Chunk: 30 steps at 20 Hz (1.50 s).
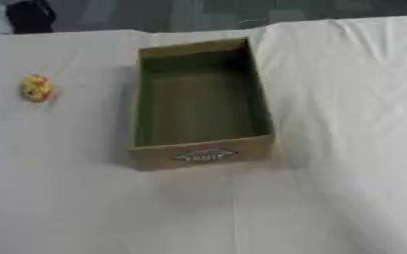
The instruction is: Pick up objects on the table and place them in the box.
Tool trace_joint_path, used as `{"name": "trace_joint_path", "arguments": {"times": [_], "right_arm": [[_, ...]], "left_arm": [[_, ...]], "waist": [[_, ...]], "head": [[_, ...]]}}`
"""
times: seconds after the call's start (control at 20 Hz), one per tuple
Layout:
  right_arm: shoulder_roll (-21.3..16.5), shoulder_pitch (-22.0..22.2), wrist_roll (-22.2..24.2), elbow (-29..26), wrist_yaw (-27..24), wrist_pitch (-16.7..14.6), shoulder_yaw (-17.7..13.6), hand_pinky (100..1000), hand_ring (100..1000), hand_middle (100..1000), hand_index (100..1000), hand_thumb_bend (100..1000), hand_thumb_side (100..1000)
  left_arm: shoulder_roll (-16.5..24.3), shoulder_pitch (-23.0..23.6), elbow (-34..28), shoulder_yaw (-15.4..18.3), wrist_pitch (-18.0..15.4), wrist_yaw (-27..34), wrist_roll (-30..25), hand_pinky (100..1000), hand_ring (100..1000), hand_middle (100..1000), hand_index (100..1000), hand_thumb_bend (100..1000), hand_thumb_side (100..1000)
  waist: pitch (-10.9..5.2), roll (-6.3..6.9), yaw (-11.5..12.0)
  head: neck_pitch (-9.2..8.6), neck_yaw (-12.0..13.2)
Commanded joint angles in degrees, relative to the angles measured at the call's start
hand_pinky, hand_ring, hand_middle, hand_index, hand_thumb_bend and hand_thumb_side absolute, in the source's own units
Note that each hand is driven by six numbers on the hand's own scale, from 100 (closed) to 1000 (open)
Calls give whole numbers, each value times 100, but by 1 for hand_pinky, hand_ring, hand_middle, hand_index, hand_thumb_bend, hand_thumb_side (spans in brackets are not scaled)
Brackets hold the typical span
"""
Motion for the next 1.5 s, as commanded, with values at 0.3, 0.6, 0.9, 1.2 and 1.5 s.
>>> {"name": "trace_joint_path", "arguments": {"times": [0.3,0.6,0.9,1.2,1.5], "right_arm": [[-208,-71,79,-99,-45,-16,30,714,731,748,848,100,775],[-206,-74,98,-99,-69,-23,41,714,734,750,848,100,775],[-193,-65,112,-99,-75,-29,43,715,734,749,848,100,776],[-192,-56,126,-99,-80,-34,54,715,734,750,848,100,776],[-192,-36,142,-99,-84,-33,61,716,735,750,848,100,778]], "left_arm": [[201,-723,1012,-955,-234,-678,-664,683,765,755,979,791,941],[-94,-1066,1827,-1440,-516,-1179,-1165,690,778,767,956,782,900],[-416,-1310,2651,-1563,-904,-1687,-1673,693,791,782,995,827,854],[-582,-1430,3296,-1475,-1046,-2226,-2212,696,811,797,1000,857,809],[-646,-1548,3581,-1216,-1063,-2795,-2781,709,825,810,1000,760,763]], "waist": [[-90,45,-35],[-106,50,-41],[-115,41,-38],[-102,44,-25],[-95,49,-6]], "head": [[-102,81],[-111,126],[-154,145],[-159,140],[-149,139]]}}
